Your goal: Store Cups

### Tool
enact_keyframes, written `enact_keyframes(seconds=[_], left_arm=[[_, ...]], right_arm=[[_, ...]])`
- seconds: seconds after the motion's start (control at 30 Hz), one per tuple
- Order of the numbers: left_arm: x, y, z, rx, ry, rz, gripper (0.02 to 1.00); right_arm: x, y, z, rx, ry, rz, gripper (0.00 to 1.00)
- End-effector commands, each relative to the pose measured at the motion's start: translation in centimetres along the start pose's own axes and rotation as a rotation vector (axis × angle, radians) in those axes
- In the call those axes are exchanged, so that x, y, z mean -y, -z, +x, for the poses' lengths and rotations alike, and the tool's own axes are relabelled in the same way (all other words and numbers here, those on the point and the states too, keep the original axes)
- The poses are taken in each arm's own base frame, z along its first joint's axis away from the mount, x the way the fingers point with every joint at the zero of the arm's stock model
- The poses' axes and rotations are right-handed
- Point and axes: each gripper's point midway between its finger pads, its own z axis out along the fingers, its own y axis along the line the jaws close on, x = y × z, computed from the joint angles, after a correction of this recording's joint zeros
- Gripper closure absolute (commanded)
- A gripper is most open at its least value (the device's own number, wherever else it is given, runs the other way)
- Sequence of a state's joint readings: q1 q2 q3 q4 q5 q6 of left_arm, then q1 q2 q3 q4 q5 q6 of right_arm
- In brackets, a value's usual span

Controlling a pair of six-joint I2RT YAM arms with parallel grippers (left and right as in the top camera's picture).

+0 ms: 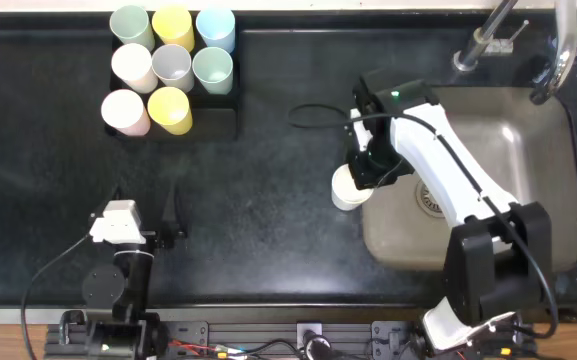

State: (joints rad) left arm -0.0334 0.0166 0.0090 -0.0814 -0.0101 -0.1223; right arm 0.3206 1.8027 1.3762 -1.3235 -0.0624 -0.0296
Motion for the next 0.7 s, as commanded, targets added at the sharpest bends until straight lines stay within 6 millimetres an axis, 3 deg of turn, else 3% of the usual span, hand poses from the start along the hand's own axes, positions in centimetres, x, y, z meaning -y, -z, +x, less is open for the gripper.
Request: enact_keyframes(seconds=[0.03, 0.33, 0.47, 0.6, 0.7], left_arm=[[0.4, 0.0, 0.0, 0.001, -0.018, 0.022, 0.018], [0.4, 0.0, 0.0, 0.001, -0.018, 0.022, 0.018], [0.4, 0.0, 0.0, 0.001, -0.018, 0.022, 0.018], [0.4, 0.0, 0.0, 0.001, -0.018, 0.022, 0.018], [0.4, 0.0, 0.0, 0.001, -0.018, 0.022, 0.018]], right_arm=[[-1.8, 4.6, -2.1, 0.163, 0.037, -0.041, 0.961], [-6.4, 20.6, -7.9, 0.620, 0.098, -0.162, 0.958], [-9.5, 25.9, -9.7, 0.815, 0.098, -0.218, 0.961], [-14.1, 28.0, -11.0, 0.918, 0.131, -0.310, 0.961], [-17.6, 26.2, -11.4, 0.872, 0.152, -0.358, 0.961]])
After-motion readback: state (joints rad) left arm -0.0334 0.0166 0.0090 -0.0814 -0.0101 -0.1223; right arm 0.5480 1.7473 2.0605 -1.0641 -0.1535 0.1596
